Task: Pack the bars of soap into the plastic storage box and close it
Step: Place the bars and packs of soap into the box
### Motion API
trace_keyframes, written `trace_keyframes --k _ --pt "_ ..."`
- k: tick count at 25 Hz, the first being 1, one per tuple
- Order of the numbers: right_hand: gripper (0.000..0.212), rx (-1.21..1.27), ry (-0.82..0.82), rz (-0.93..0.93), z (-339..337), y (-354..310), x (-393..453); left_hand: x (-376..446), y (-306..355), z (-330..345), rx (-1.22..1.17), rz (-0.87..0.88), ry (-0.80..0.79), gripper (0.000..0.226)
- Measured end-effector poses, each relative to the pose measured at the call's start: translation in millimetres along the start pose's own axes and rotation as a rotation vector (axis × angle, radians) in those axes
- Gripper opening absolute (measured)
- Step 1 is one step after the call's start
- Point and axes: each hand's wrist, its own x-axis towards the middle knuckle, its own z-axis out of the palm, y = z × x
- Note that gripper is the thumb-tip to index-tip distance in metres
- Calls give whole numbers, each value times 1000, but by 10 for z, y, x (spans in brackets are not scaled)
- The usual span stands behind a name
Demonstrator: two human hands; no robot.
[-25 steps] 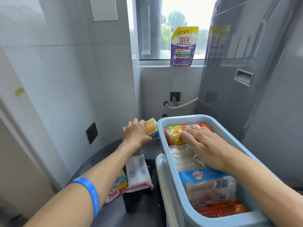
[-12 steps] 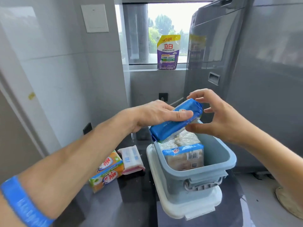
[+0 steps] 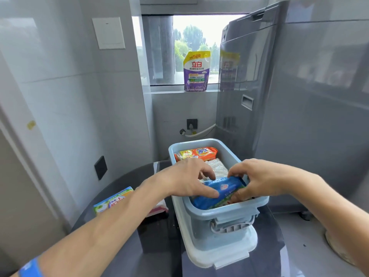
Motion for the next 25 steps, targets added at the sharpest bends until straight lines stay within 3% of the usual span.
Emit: trace_keyframes --k 6,15,18,22,25 --pt "11 34 -35 -41 66 43 107 -39 -139 77 69 -18 5 47" --pt "5 -65 177 -97 230 110 149 1 -278 141 -12 -12 77 18" --pt "9 -67 189 -117 244 111 138 1 -277 126 -7 -35 33 27" --pt "31 -51 -41 -70 138 76 113 47 -137 100 164 -109 -46 52" --pt "29 -116 -300 4 -8 -69 232 97 4 146 349 -91 11 44"
